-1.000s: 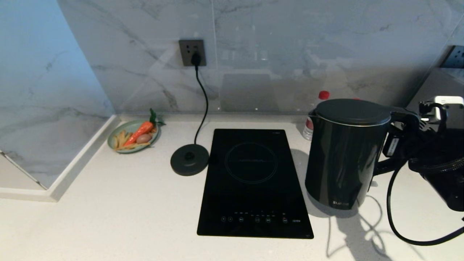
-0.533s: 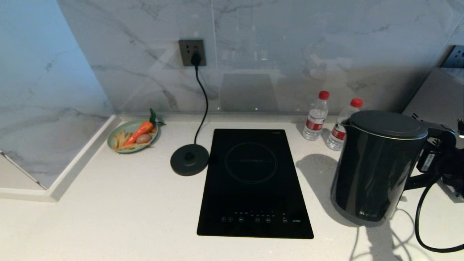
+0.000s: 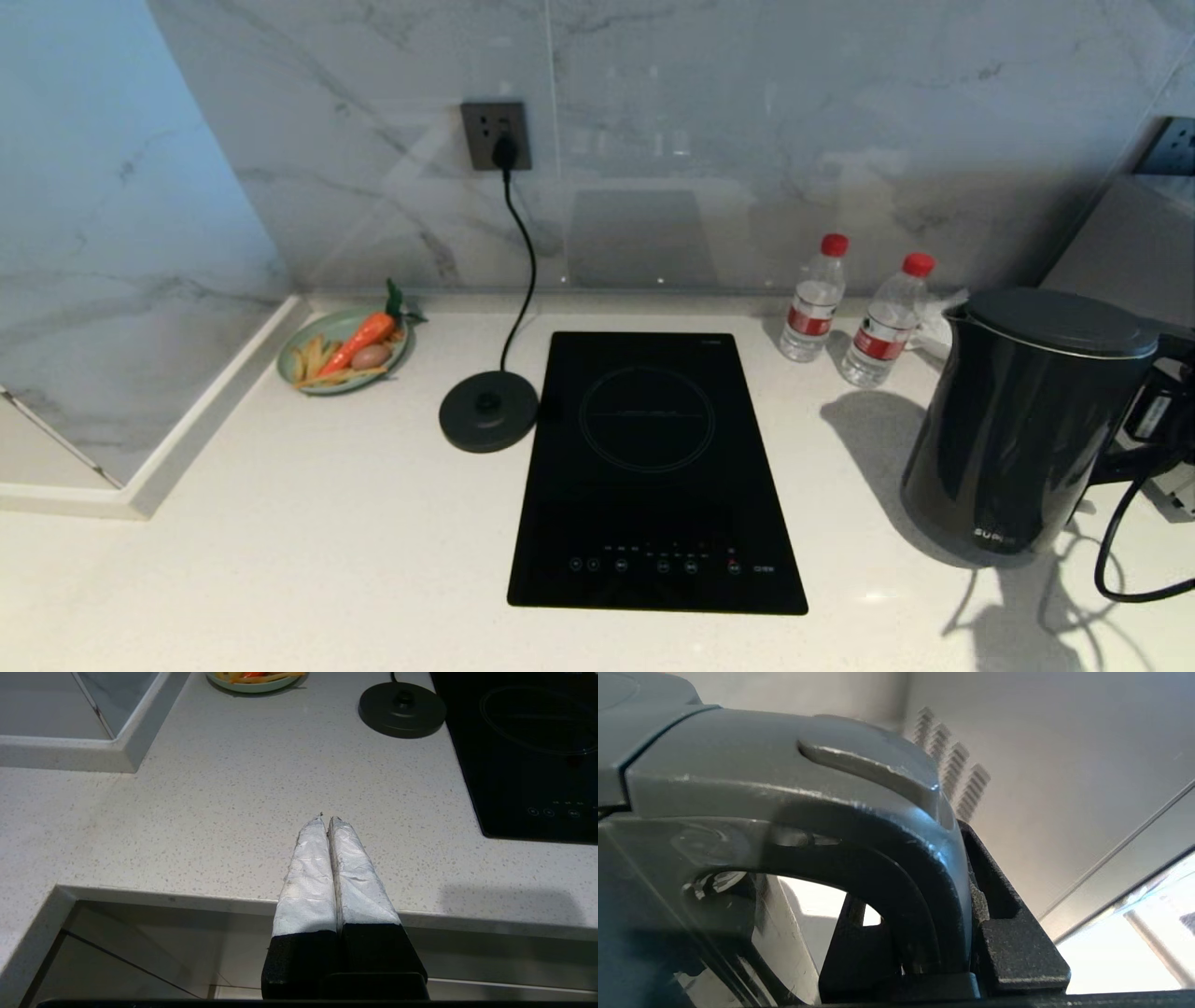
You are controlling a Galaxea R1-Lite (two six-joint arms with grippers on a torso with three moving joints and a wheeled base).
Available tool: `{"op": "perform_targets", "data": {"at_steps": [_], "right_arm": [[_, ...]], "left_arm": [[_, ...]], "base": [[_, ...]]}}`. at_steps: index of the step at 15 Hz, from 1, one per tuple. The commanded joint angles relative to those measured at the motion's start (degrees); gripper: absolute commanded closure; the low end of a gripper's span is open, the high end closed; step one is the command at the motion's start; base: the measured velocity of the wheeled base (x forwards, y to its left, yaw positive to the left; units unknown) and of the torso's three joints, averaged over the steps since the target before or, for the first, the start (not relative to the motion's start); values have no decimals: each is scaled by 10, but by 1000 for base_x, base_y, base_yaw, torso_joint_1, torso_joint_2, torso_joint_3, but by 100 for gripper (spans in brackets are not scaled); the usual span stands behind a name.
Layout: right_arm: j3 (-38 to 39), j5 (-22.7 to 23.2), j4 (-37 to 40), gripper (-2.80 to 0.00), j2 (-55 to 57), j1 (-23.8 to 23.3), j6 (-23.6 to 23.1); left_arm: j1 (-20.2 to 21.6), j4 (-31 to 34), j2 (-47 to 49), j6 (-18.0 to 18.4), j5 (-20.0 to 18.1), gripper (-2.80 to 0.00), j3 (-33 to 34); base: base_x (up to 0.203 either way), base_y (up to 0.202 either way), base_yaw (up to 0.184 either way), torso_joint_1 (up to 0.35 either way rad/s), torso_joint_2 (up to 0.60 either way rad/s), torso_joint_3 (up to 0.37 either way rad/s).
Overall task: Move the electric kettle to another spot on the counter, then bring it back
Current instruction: Place it by the sink
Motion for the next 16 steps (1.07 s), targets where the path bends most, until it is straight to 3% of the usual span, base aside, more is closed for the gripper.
{"op": "perform_targets", "data": {"at_steps": [1, 9, 16], "right_arm": [[-36, 8, -48, 0, 82, -14, -1], [-78, 14, -76, 0, 170, -11, -15], [-3, 18, -76, 0, 139, -6, -16]], "left_arm": [[1, 0, 0, 0, 0, 0, 0], [0, 0, 1, 0, 0, 0, 0], [0, 0, 1, 0, 0, 0, 0]], "base": [[0, 0, 0, 0, 0, 0], [0, 0, 0, 0, 0, 0], [0, 0, 0, 0, 0, 0]]}}
